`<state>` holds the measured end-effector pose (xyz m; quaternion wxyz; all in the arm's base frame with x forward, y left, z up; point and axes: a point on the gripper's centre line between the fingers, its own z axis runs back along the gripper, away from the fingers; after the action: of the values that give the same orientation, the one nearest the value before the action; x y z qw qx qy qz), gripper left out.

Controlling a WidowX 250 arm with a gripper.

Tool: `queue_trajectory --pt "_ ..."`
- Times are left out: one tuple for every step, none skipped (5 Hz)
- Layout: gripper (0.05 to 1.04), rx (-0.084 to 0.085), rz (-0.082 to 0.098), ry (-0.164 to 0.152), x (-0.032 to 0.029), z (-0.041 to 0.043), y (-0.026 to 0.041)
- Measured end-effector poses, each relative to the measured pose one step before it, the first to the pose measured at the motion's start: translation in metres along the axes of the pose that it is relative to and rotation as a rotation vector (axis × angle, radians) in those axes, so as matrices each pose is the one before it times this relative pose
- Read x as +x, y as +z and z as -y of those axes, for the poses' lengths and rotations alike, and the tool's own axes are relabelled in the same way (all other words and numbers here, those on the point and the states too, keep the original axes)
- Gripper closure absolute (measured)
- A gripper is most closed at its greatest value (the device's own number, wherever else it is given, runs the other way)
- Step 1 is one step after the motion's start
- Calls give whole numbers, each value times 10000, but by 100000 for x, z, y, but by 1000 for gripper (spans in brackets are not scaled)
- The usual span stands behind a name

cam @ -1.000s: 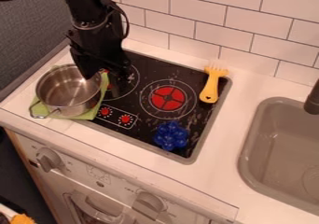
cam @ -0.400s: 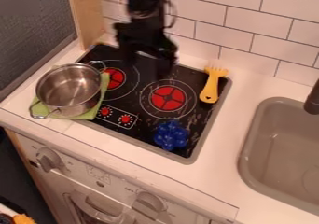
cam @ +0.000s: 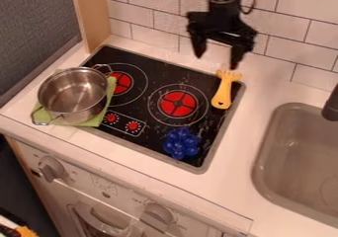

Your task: Move the yellow brush to the upper left burner

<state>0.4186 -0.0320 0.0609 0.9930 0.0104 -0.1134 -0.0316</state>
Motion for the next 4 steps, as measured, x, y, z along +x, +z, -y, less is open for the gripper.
queue_trajectory --pt "83 210 -54 159 600 1216 -702" --pt "83 115 -553 281 -862 64 -1737" --pt "83 104 -589 45 -301 -3 -1251" --pt "118 -55 -133 -70 -87 92 134"
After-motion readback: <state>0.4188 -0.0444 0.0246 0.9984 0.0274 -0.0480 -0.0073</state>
